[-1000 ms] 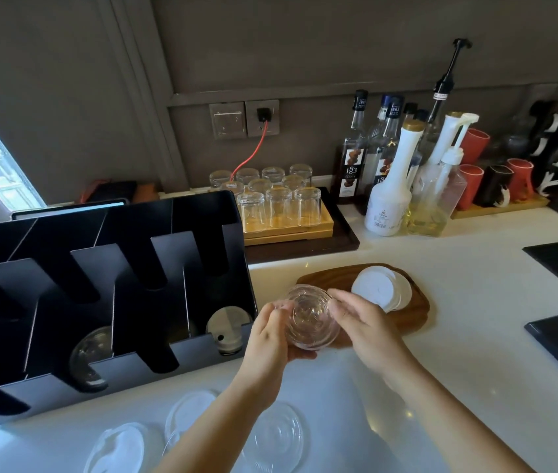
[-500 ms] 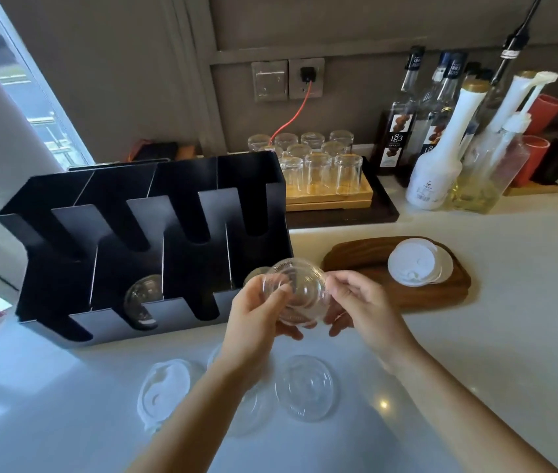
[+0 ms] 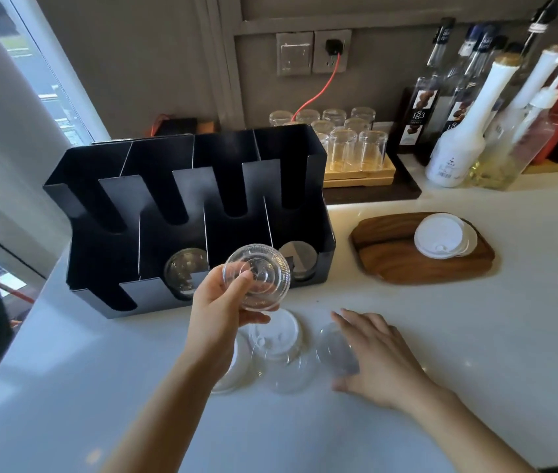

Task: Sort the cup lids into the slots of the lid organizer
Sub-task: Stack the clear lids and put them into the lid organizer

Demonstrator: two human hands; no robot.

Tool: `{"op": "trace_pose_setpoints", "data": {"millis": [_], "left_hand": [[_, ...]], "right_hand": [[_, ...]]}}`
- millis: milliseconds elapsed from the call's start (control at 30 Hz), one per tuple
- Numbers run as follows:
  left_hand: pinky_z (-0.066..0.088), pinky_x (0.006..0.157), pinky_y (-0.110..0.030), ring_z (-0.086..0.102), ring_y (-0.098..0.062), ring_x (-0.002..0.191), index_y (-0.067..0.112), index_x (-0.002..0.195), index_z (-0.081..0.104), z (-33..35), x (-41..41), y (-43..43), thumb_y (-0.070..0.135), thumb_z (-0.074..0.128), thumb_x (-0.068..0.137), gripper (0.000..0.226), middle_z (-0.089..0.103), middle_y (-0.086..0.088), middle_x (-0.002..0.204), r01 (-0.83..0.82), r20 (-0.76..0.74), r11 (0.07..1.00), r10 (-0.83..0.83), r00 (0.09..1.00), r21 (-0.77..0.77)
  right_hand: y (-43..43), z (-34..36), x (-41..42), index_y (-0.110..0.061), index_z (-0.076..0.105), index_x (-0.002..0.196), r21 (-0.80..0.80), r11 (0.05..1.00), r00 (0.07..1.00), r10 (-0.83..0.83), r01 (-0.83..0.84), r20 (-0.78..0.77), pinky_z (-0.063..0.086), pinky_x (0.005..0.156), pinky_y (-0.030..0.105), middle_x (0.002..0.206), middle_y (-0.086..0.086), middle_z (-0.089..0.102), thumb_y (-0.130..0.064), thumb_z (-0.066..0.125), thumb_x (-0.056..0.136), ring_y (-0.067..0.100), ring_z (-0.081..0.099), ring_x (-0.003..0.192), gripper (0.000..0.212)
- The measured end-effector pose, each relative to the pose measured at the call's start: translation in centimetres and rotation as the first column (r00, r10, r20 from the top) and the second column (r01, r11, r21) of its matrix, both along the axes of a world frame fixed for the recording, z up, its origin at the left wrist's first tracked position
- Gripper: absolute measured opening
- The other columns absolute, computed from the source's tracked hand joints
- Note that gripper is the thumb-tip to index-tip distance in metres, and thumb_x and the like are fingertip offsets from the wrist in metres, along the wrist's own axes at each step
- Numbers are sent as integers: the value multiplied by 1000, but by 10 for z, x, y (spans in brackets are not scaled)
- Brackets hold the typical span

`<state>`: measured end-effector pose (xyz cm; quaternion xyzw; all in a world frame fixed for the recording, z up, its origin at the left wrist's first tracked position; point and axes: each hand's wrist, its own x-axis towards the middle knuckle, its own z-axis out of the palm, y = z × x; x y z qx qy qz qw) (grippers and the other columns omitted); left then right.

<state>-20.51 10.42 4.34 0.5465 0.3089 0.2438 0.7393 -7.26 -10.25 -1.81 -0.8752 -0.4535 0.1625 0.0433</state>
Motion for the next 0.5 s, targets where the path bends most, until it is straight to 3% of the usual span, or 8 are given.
{"op": "trace_pose_setpoints", "data": {"millis": [100, 200, 333, 500], "left_hand": [[56, 53, -32, 76, -39, 75, 5, 115, 65, -4, -14, 6, 12, 56, 102, 18, 77, -20, 94, -14, -20, 1000, 14, 1000, -8], [56, 54, -32, 76, -39, 76, 6, 117, 66, -5, -28, 12, 14, 56, 102, 19, 78, -19, 94, -26, -30, 1000, 26, 999, -12], [55, 52, -30, 76, -37, 75, 9, 115, 66, -5, -44, 20, 14, 55, 103, 17, 78, -17, 92, -36, -48, 999, 35, 998, -10], [56, 57, -35, 76, -41, 78, 8, 114, 67, -7, -63, 30, 15, 55, 103, 17, 78, -19, 96, -29, -69, 1000, 29, 997, 6]], "right_hand": [[0, -2, 0, -26, 22, 155, 101, 994, 999, -49, 48, 0, 29, 110, 26, 154, -9, 32, -63, 67, 75, 19, 30, 135, 99], [3, 3, -8, -24, 33, 152, 223, 968, 993, -117, 111, 11, 36, 104, 25, 143, -8, 43, -73, 58, 65, 18, 37, 125, 103], [29, 10, -38, -24, 34, 151, 310, 951, 999, 15, 0, -47, 36, 104, 25, 141, -9, 42, -72, 59, 65, 15, 37, 124, 101], [57, -4, -68, -26, 28, 153, 238, 969, 996, 78, -66, -40, 30, 112, 29, 149, -5, 31, -64, 63, 71, 17, 30, 136, 97]]}}
